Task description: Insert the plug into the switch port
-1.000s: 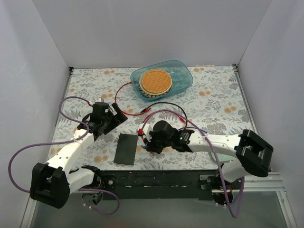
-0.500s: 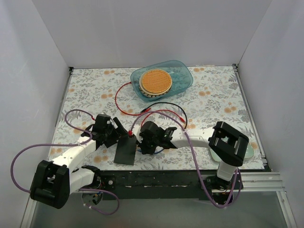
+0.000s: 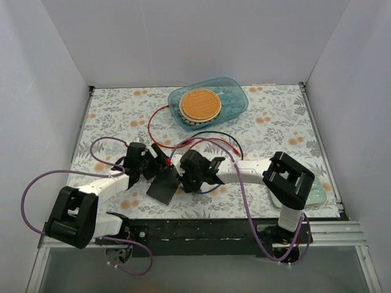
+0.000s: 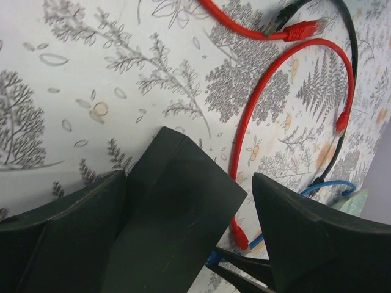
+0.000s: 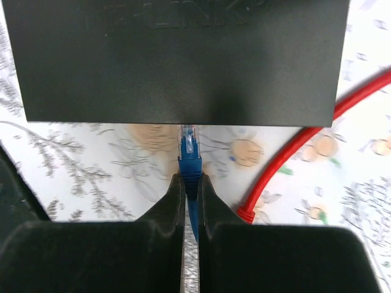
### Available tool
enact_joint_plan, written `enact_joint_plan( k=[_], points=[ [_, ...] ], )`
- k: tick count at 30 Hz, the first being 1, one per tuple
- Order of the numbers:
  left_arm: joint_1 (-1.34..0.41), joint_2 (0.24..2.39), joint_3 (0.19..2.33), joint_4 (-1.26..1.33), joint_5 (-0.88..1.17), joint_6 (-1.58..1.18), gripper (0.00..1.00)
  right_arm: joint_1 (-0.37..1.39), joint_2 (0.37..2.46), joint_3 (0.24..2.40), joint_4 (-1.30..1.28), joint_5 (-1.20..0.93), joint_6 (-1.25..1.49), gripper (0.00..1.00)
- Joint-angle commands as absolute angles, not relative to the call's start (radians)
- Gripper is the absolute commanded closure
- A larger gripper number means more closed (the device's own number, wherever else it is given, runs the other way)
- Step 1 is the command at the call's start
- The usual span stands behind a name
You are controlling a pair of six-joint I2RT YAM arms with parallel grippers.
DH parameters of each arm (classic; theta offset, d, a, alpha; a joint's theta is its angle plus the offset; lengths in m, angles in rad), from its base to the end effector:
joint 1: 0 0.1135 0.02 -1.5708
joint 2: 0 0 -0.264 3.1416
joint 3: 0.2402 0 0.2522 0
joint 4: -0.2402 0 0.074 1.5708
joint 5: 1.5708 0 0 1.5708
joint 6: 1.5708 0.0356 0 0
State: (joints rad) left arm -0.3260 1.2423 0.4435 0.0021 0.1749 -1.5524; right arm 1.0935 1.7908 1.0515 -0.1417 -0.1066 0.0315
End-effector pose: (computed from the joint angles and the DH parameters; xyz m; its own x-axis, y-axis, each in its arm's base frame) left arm 0.2111 -0.0779 0.1517 -0.4430 -0.8896 0.1115 -0.6693 0.2454 -0.7012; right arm 0.1660 0.3292 0.1660 -0.3830 -0.6723 -0.6335 -0.9027 0.4180 0.1021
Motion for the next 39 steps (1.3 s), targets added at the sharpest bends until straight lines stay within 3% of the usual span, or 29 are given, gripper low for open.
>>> enact_joint_plan(
  k=[1, 5, 11, 20, 39],
  points=[
    [-0.370, 1.314, 0.503, 0.072, 0.308, -1.598, 0.18, 1.005, 1.799, 1.115, -0.034, -0.026, 0.054, 0.99],
    [-0.385, 1.391, 0.555, 0.113, 0.321, -1.606, 0.17, 0.953, 1.784, 1.115, -0.029, -0.009, 0.054, 0.99],
    [-0.388, 1.391, 0.621, -0.053, 0.186, -1.572, 0.02, 0.940, 1.733, 1.089, -0.058, -0.006, 0.021, 0.99],
    [-0.388, 1.290, 0.542, -0.091, 0.149, -1.537, 0.02, 0.954, 1.651, 0.917, -0.061, -0.040, 0.003, 0.99],
    [-0.388, 1.309, 0.542, -0.136, 0.081, -1.474, 0.02, 1.089, 1.740, 1.029, -0.109, -0.020, -0.104, 0.99]
  ],
)
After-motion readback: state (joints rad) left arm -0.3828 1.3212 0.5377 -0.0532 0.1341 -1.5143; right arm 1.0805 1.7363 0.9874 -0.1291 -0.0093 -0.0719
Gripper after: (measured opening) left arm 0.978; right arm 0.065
